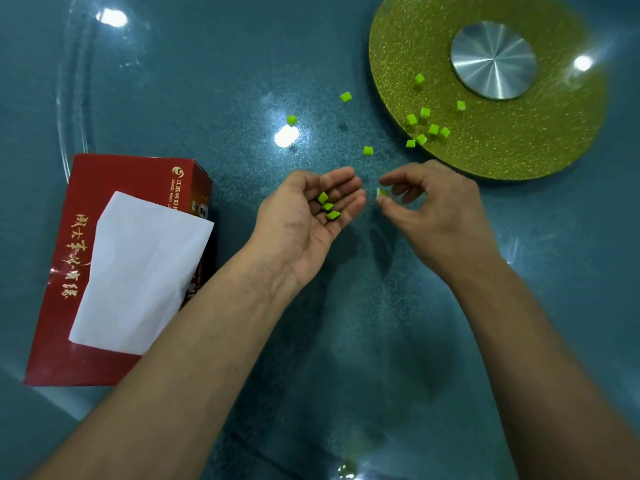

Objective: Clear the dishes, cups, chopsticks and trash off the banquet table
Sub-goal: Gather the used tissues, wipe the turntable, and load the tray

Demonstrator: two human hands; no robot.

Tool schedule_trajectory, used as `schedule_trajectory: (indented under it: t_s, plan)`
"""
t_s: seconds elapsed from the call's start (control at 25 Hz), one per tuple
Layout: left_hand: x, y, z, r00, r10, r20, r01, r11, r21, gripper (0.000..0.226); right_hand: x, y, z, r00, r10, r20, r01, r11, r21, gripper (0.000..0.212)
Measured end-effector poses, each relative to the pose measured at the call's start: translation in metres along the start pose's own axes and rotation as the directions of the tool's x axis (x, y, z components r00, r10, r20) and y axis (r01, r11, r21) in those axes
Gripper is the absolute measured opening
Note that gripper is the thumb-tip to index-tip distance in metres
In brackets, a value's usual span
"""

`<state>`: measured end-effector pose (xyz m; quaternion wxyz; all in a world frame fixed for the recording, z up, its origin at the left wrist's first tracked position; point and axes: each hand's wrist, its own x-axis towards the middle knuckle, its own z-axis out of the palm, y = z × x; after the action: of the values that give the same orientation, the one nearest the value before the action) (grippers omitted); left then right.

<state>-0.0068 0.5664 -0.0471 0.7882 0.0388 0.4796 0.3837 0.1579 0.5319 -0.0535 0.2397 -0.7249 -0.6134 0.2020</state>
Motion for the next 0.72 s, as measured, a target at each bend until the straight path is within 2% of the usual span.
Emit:
schedule_trajectory:
  t_s: [0.16, 0.2, 0.28, 0.36, 0.44, 0.48, 0.52, 0.6, 0.72]
  plan:
    - [0.003, 0.001, 0.002, 1.000, 0.021, -0.015, -0.021, 1.000, -0.016, 0.035, 0.006, -0.003, 0.002, 0.998, -0.008, 0.065, 0.011, 0.998, -0.056, 0.012]
    - [0.003, 0.001, 0.004, 1.000, 0.021, -0.020, -0.022, 1.000, -0.016, 0.036, 0.007, -0.005, 0.001, 0.999, 0.014, 0.049, -0.013, 1.000, -0.019, 0.010]
    - [0.004, 0.002, 0.007, 1.000, 0.020, -0.020, -0.020, 1.000, -0.014, 0.036, 0.010, -0.014, -0.001, 0.999, 0.037, 0.010, -0.038, 0.985, 0.166, 0.008]
    - [0.004, 0.004, 0.011, 1.000, 0.026, -0.009, -0.026, 1.000, -0.009, 0.036, 0.013, -0.026, -0.004, 0.998, -0.039, 0.045, 0.021, 0.939, 0.343, 0.011]
    - [0.006, 0.006, 0.012, 0.999, 0.034, -0.002, -0.034, 0.999, -0.021, 0.037, 0.018, -0.033, -0.006, 0.991, -0.106, 0.081, 0.062, 0.901, 0.430, 0.009]
    - [0.007, 0.008, 0.012, 0.999, 0.034, 0.000, -0.034, 0.999, -0.028, 0.037, 0.023, -0.033, -0.006, 0.996, -0.080, 0.047, 0.052, 0.902, 0.428, 0.008]
    - [0.008, 0.010, 0.012, 0.999, 0.033, -0.001, -0.033, 0.999, -0.028, 0.035, 0.029, -0.030, -0.005, 0.999, -0.037, -0.014, 0.040, 0.924, 0.380, 0.009]
    - [0.009, 0.012, 0.009, 0.999, 0.035, -0.012, -0.035, 0.999, -0.017, 0.034, 0.041, -0.022, 0.000, 0.998, -0.011, -0.068, 0.021, 0.989, 0.147, 0.016]
    - [0.008, 0.016, 0.005, 0.998, 0.052, -0.031, -0.053, 0.998, -0.019, 0.033, 0.053, -0.016, 0.009, 0.998, -0.037, 0.059, 0.044, 0.992, -0.115, 0.026]
